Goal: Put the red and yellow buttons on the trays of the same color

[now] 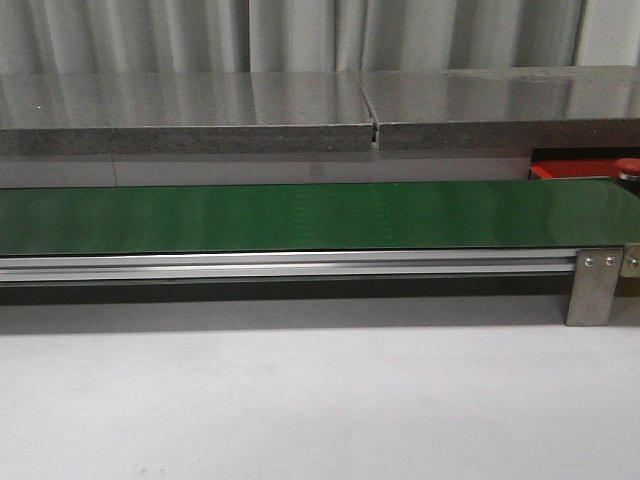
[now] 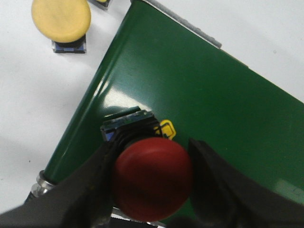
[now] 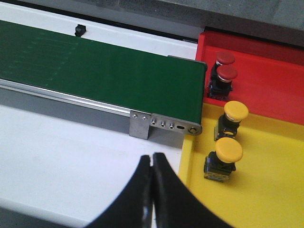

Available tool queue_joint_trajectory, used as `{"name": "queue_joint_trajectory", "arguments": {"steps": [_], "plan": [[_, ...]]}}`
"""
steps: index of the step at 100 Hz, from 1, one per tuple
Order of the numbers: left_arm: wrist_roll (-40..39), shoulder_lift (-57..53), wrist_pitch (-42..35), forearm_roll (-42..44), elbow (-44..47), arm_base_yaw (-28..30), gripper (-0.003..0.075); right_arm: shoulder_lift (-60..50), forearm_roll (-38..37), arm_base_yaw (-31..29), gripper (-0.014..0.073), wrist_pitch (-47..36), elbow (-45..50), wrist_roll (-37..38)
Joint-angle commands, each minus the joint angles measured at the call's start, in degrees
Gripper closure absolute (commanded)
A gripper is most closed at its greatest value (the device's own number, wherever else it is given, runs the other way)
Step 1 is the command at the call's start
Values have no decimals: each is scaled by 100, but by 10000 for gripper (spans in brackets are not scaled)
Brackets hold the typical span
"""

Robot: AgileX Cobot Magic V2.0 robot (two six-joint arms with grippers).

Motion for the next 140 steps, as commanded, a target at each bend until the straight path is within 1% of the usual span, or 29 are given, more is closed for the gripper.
{"name": "queue_joint_trajectory", "arguments": {"steps": [1,8,10,15,29,42,58,68,79,95,111,140], "plan": [[28,-271,-145,-165,-168,-33,329,38,-7,-2,715,-385,-120,-71],[28,-271,-132,-322,-168,-33,210,38,-7,-2,715,-385,-120,-71],[28,-271,-132,-380,-168,-33,188,38,-7,-2,715,-385,-120,-71],[28,-271,-166,-424,-181,-33,167,38,-7,-2,715,-385,-120,-71],[-50,-282,-249,-467,-331,-14,189,38,-7,-2,715,-385,-120,-71],[-110,-282,-237,-505,-602,77,190,38,-7,-2,715,-385,-120,-71],[-328,-282,-237,-493,-792,330,191,38,-7,-2,715,-385,-120,-71],[-364,-224,-226,-315,-792,456,195,38,-7,-2,715,-385,-120,-71],[-475,-27,-226,4,-801,572,197,38,-7,-2,715,-385,-120,-71],[-475,347,-316,20,-839,633,199,38,-7,-2,715,-380,-120,-71],[-501,743,-455,9,-1121,633,207,38,-7,-2,715,-380,-120,-71],[-535,1359,-435,-147,-1685,610,207,38,-7,-2,715,-380,-120,-71]]}}
